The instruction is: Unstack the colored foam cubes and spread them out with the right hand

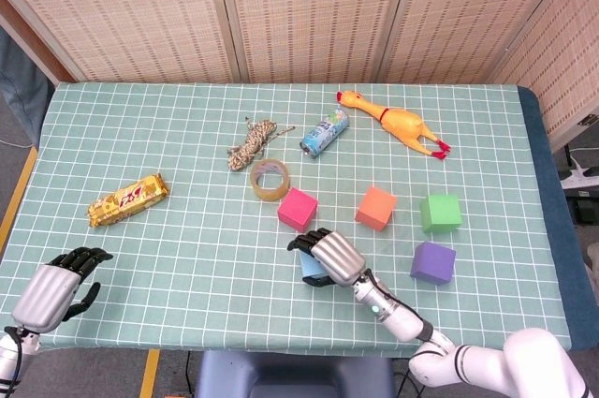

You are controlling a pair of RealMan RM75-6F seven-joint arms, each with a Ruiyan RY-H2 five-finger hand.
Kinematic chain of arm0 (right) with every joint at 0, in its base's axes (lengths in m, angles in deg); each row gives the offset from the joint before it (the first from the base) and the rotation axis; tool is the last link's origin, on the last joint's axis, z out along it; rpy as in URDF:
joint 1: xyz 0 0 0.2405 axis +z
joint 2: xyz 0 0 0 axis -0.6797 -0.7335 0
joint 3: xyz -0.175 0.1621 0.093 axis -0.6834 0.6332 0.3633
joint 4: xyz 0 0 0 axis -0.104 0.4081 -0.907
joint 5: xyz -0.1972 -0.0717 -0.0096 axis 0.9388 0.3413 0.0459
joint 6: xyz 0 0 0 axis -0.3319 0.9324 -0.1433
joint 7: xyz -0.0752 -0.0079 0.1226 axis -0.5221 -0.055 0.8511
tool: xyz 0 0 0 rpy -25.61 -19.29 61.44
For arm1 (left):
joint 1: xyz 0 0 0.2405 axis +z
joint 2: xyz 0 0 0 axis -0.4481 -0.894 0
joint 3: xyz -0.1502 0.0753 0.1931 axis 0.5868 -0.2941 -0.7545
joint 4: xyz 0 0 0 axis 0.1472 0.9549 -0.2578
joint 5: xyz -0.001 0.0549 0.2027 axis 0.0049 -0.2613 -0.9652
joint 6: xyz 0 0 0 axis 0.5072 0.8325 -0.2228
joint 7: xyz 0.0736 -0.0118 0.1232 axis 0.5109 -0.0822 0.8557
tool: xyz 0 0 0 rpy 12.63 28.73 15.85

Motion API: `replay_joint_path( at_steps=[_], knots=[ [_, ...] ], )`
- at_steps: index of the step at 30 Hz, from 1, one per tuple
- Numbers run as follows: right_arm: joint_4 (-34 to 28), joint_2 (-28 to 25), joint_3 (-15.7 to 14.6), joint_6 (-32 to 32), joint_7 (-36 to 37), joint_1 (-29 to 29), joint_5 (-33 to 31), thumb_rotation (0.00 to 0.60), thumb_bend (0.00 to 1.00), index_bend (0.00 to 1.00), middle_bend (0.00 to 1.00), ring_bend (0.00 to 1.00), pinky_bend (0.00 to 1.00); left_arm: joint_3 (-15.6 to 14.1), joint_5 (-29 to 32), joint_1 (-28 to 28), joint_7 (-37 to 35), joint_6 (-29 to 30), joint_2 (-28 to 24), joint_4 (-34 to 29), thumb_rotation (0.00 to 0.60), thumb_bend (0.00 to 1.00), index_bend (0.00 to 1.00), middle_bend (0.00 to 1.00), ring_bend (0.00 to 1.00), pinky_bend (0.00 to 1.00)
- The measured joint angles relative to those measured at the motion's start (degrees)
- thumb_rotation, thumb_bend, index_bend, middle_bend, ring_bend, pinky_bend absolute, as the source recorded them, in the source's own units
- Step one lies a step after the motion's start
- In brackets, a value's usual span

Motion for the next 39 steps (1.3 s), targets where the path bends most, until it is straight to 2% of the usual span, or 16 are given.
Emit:
replay_joint_path(
  at_steps=[10,14,16,19,21,24,27,29,39],
  knots=[
    [-14.05,-14.72,-2.12,-0.76,-3.13,-4.30,-3.57,0.600,0.13,0.34,0.50,0.54,0.70,0.00,0.05,-0.10,0.35,-0.41,0.14,-0.08,0.600,0.49,0.27,0.27,0.25,0.45],
    [-16.34,-18.55,-3.37,-1.64,-2.75,-5.91,-4.75,0.600,0.13,0.34,0.50,0.53,0.70,-0.06,-0.01,-0.15,0.65,-0.53,0.18,-0.25,0.600,0.48,0.27,0.27,0.25,0.45],
    [-17.02,-20.01,-4.13,-2.37,-1.94,-6.31,-4.81,0.600,0.13,0.32,0.49,0.49,0.69,-0.08,-0.09,-0.13,0.68,-0.44,0.19,-0.23,0.600,0.48,0.27,0.27,0.25,0.45],
    [-18.08,-21.92,-5.21,-3.48,-0.61,-6.47,-4.28,0.600,0.13,0.24,0.38,0.29,0.59,-0.09,0.01,-0.11,0.53,-0.49,0.14,-0.23,0.600,0.49,0.27,0.27,0.25,0.45],
    [-18.49,-22.65,-5.69,-3.72,0.56,-6.47,-3.53,0.600,0.13,0.16,0.26,0.13,0.44,-0.09,0.04,-0.13,0.49,-0.55,0.12,-0.22,0.600,0.49,0.27,0.27,0.25,0.45],
    [-18.81,-23.50,-6.43,-3.55,2.70,-6.54,-1.69,0.600,0.11,0.09,0.14,0.02,0.29,-0.14,-0.06,-0.15,0.55,-0.56,0.13,-0.20,0.600,0.49,0.27,0.27,0.25,0.45],
    [-18.90,-24.22,-6.97,-2.44,4.32,-6.81,-0.01,0.600,0.09,0.04,0.06,0.00,0.18,-0.16,-0.11,-0.15,0.64,-0.55,0.17,-0.20,0.600,0.49,0.27,0.27,0.25,0.45],
    [-18.87,-24.56,-7.14,-1.21,4.83,-7.13,0.92,0.600,0.09,0.02,0.03,0.00,0.16,-0.14,-0.08,-0.15,0.70,-0.57,0.21,-0.21,0.600,0.48,0.27,0.27,0.25,0.45],
    [-18.30,-26.61,-6.21,10.44,2.52,-11.81,3.52,0.600,0.09,0.00,0.01,0.00,0.14,-0.16,-0.01,-0.31,0.48,-0.89,0.39,0.01,0.600,0.49,0.27,0.27,0.25,0.45]
  ],
)
